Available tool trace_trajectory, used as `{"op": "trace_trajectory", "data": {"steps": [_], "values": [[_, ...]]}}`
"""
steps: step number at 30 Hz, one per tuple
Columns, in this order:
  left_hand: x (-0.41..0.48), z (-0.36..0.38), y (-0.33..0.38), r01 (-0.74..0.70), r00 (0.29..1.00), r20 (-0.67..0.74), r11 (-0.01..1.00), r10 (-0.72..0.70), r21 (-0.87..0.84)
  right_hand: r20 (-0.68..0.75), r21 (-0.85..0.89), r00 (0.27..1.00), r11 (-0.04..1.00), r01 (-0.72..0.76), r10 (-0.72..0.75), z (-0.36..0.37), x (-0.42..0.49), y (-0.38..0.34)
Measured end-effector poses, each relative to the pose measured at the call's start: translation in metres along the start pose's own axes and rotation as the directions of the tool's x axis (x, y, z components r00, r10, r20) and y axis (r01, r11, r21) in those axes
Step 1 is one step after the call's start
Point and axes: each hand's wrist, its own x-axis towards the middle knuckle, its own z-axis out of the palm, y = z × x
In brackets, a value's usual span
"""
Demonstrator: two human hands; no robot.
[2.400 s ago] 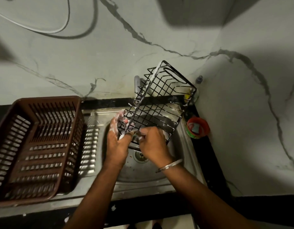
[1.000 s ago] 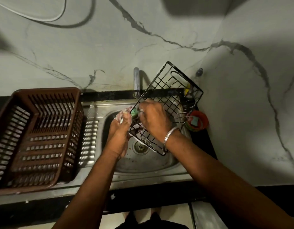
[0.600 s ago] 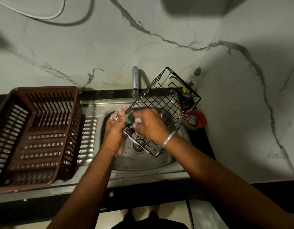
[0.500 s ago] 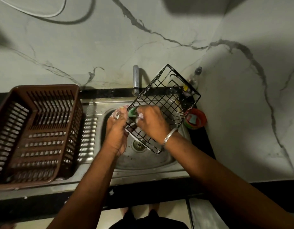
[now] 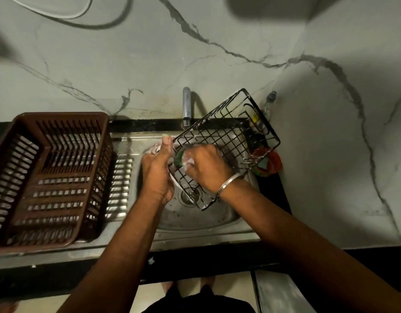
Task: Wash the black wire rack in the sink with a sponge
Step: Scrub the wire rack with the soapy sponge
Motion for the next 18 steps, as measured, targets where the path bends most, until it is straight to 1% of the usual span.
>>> {"op": "trace_trajectory", "data": {"steps": [2, 3, 4, 6, 7, 9, 10, 11, 13, 14, 16, 17, 18], "values": [[0.001, 0.001, 0.001, 0.033, 0.999, -0.011, 0.999, -0.034, -0.014, 0.145, -0.034, 0.989, 0.999, 0.037, -0.031, 0.004, 0.000, -0.007], [0.002, -0.001, -0.001, 0.037, 0.999, -0.022, 0.999, -0.037, -0.008, 0.175, -0.044, 0.984, 0.999, 0.029, -0.021, 0.003, -0.001, -0.008], [0.001, 0.000, 0.000, 0.029, 0.999, -0.026, 0.999, -0.028, 0.017, 0.146, -0.041, 0.989, 0.999, -0.012, 0.018, 0.002, 0.000, -0.007], [-0.001, 0.003, 0.001, -0.007, 0.998, -0.054, 0.997, 0.011, 0.077, 0.031, 0.002, 0.996, 0.996, -0.085, 0.085, -0.003, 0.001, -0.003], [-0.003, 0.005, 0.001, -0.011, 0.997, -0.076, 0.997, 0.017, 0.073, 0.056, 0.021, 0.995, 0.996, -0.087, 0.086, -0.004, 0.000, -0.004], [-0.004, 0.009, -0.001, -0.009, 0.993, -0.118, 0.999, 0.014, 0.048, 0.215, -0.005, 0.975, 0.998, -0.058, 0.058, -0.005, -0.004, -0.008], [-0.004, 0.008, -0.001, -0.001, 0.992, -0.124, 0.999, 0.005, 0.035, 0.243, -0.020, 0.969, 0.999, -0.051, 0.054, -0.005, -0.006, -0.006], [-0.005, 0.007, -0.002, 0.005, 0.992, -0.127, 1.000, -0.003, 0.018, 0.214, -0.027, 0.974, 0.997, -0.074, 0.078, -0.009, -0.006, -0.004], [-0.002, 0.001, -0.005, -0.006, 0.991, -0.131, 1.000, 0.008, 0.010, 0.090, -0.017, 0.987, 0.991, -0.131, 0.132, -0.012, -0.005, -0.001], [-0.001, 0.001, -0.005, -0.020, 0.992, -0.121, 1.000, 0.020, 0.006, 0.097, 0.008, 0.989, 0.994, -0.109, 0.108, -0.011, -0.005, -0.004], [-0.004, 0.005, 0.001, -0.014, 0.992, -0.126, 1.000, 0.017, 0.026, 0.230, 0.042, 0.972, 0.997, -0.063, 0.052, -0.006, -0.007, -0.012], [-0.005, 0.008, 0.004, -0.010, 0.991, -0.132, 0.999, 0.016, 0.045, 0.240, 0.069, 0.969, 0.995, -0.077, 0.059, -0.004, -0.009, -0.013], [-0.006, 0.011, 0.006, -0.008, 0.992, -0.125, 0.996, 0.019, 0.085, 0.190, 0.099, 0.976, 0.988, -0.123, 0.102, -0.003, -0.007, -0.011]]}}
